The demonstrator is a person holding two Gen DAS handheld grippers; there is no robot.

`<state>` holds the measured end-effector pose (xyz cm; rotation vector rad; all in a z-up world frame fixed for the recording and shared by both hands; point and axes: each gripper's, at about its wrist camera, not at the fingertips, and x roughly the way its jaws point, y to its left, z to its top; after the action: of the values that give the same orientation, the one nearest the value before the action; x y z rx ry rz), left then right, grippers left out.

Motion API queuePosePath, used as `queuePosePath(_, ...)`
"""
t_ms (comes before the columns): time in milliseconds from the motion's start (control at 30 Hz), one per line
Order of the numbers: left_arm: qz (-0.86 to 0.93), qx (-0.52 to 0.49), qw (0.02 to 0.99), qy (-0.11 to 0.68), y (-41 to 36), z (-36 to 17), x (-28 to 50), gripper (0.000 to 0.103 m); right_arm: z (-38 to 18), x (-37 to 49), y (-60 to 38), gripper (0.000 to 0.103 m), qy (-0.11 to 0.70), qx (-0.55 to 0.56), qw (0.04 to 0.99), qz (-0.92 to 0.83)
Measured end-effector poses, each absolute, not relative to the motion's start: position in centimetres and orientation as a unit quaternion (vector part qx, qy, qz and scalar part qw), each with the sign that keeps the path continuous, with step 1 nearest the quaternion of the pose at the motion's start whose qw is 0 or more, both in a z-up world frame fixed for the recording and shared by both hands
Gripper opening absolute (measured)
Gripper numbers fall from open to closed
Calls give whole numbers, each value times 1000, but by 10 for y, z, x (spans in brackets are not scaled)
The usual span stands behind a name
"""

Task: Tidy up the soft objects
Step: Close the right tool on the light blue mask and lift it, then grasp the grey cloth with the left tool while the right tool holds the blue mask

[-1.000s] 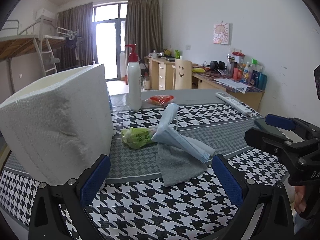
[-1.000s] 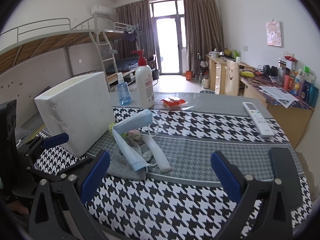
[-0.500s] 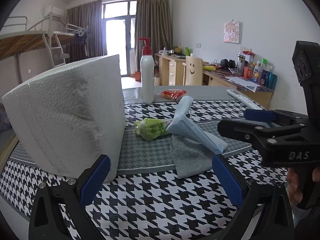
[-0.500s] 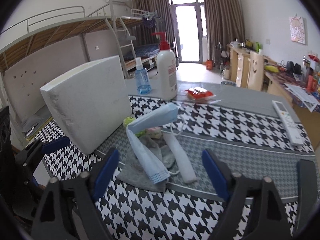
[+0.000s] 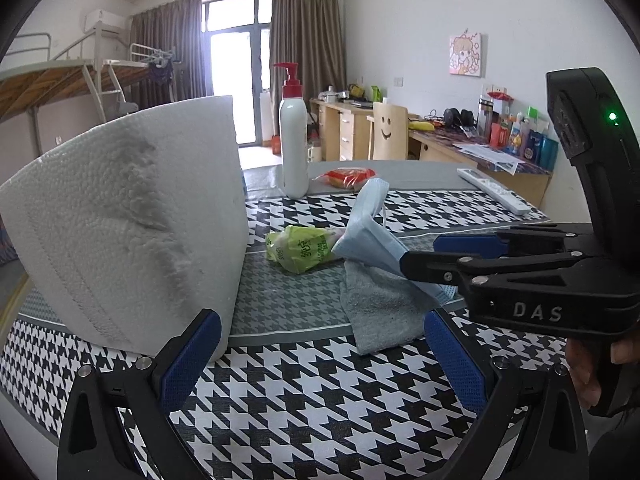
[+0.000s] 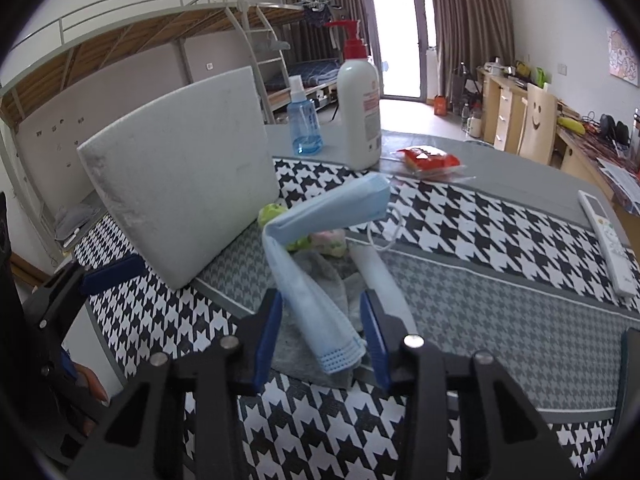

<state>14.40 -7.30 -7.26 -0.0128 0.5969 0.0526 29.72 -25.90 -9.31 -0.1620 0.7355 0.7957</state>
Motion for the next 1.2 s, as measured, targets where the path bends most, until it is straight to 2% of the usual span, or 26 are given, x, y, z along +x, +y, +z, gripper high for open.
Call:
queuePosePath(67, 24, -7, 955, 295, -74, -73, 145, 102, -95, 297, -257, 43, 353, -81, 851, 381)
queuePosePath(100, 23, -6, 955, 295, -75, -73, 146, 102, -96, 298, -256, 40, 354, -81, 850, 382)
queuePosePath(133, 24, -4, 955, 295, -76, -73, 147, 102, -98, 300, -255, 31, 357, -80, 849, 382)
queuePosePath(167, 24, -4, 955, 295, -76, -73, 148, 102, -98, 301, -255, 27, 360, -79, 847, 382)
queuePosePath(233, 26, -6, 955, 296, -76, -73, 149, 102, -99, 302, -255, 25, 362, -78, 845, 385)
queuePosePath(367, 27, -2, 954, 297, -77, -75, 151, 102, -99, 299, -254, 12, 360, -80, 843, 392)
queuePosePath(500, 27, -2, 955, 295, -80, -76, 153, 102, -94, 295, -259, 9, 348, -83, 849, 389)
queuePosePath(1200, 1, 8, 950, 312, -101, -78, 173, 102, -85, 287, -308, 9, 329, -44, 877, 348)
